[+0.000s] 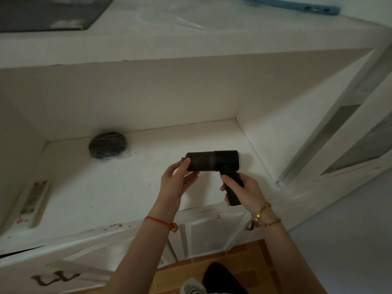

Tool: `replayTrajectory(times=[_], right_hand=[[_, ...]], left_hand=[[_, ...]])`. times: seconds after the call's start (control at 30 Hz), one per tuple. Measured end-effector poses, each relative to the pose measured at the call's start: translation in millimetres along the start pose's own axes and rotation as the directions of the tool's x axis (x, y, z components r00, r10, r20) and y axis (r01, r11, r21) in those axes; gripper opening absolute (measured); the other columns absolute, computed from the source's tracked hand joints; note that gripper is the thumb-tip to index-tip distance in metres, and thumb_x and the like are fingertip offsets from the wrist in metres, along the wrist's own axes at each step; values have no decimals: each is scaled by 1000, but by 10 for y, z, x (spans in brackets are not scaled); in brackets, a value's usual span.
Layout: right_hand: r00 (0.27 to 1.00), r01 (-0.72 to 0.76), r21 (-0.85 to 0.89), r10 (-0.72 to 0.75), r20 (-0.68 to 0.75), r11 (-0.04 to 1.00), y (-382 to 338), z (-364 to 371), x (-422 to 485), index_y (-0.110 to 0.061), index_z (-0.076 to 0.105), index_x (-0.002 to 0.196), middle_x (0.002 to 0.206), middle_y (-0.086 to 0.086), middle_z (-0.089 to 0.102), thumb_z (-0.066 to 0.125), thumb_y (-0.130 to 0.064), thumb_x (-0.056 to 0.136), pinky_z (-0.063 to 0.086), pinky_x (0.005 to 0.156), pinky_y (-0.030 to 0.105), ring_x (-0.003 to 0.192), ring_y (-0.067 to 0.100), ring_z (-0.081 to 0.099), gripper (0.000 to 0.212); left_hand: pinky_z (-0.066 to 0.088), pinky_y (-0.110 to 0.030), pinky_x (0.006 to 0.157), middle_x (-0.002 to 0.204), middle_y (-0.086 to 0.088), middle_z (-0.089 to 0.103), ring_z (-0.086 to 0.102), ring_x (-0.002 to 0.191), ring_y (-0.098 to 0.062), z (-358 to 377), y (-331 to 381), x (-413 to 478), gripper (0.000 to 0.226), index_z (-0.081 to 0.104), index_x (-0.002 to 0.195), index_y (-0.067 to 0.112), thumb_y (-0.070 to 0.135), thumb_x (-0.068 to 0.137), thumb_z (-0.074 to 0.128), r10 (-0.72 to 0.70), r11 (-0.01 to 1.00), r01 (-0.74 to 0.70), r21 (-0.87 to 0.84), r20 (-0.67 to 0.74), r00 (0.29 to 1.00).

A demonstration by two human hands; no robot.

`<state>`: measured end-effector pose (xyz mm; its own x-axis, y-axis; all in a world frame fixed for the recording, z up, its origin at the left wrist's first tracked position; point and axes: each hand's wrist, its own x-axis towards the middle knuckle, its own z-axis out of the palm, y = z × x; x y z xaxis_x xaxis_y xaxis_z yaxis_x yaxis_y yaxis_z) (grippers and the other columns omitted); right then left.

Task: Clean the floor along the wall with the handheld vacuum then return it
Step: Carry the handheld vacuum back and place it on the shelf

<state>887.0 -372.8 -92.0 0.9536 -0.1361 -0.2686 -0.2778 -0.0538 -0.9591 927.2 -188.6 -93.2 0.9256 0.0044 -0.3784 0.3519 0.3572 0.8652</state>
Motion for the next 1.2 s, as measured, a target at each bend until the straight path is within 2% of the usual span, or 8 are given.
replayTrajectory(times=[0.2, 0.37, 0.63, 0.73, 0.83, 0.93, 1.07, 1.2], right_hand=[[1000, 12, -7, -12, -27, 1000, -82, -89, 285, -11, 54, 112, 87, 11, 72, 67, -23, 87, 53, 50, 30, 51, 17, 60, 31], [997, 31, -25, -33, -63, 999, -175, -198, 663, -11, 44, 116, 89, 11, 72, 66, -21, 87, 52, 47, 28, 52, 19, 59, 38], [973, 90, -230, -135, -188, 969, -269, -349, 1434, -13, 54, 100, 82, 9, 69, 67, -33, 83, 55, 55, 31, 59, 18, 63, 29], [962, 97, -325, -172, -210, 941, -310, -390, 1695, -4, 61, 96, 73, 5, 64, 66, -40, 81, 43, 45, 20, 56, 15, 60, 39], [941, 133, -393, -241, -239, 910, -369, -399, 1868, -3, 59, 93, 71, 0, 57, 66, -30, 85, 32, 37, 7, 54, 5, 50, 29], [928, 129, -463, -271, -255, 877, -368, -399, 2010, -2, 63, 94, 77, 3, 58, 65, -28, 87, 33, 37, 7, 55, 5, 47, 27], [925, 116, -493, -275, -263, 862, -336, -391, 2173, 2, 65, 96, 83, 13, 64, 62, -27, 89, 26, 37, 8, 65, 16, 53, 30], [915, 109, -536, -295, -275, 837, -324, -382, 2280, 1, 64, 104, 97, 18, 69, 62, -31, 89, 38, 58, 20, 78, 27, 64, 36]], left_hand=[[55, -39, 98, 118, -20, 66, 72, 103, -27, 144, 2, 239, 40, 55, 127, 4, 27, 95, 63, -9, 1000, 9, 6, -37, 999], [58, -36, 91, 116, -20, 67, 73, 99, -28, 351, 92, 533, 43, 52, 130, 2, 25, 95, 63, -16, 999, 18, 27, -75, 997], [56, -40, 89, 124, -16, 60, 68, 99, -29, 758, 302, 1080, 44, 42, 134, 2, 23, 99, 57, 32, 985, -15, 170, -101, 994], [54, -42, 94, 121, -11, 60, 63, 105, -26, 842, 334, 1272, 43, 49, 137, 4, 24, 100, 53, 86, 935, -51, 350, -86, 993], [50, -45, 101, 125, -14, 62, 60, 112, -31, 936, 372, 1434, 40, 54, 136, 8, 25, 100, 49, 193, 833, -132, 537, -58, 980], [43, -33, 99, 134, -15, 59, 56, 121, -33, 996, 379, 1589, 39, 54, 137, 9, 19, 102, 44, 238, 735, -183, 653, 4, 971], [39, -36, 106, 141, -13, 54, 51, 129, -30, 961, 320, 1785, 42, 52, 141, 14, 17, 101, 43, 226, 690, -193, 697, 46, 973], [38, -25, 88, 130, -11, 59, 55, 109, -21, 911, 280, 1897, 42, 50, 142, 14, 15, 101, 43, 241, 678, -226, 699, 79, 967]])
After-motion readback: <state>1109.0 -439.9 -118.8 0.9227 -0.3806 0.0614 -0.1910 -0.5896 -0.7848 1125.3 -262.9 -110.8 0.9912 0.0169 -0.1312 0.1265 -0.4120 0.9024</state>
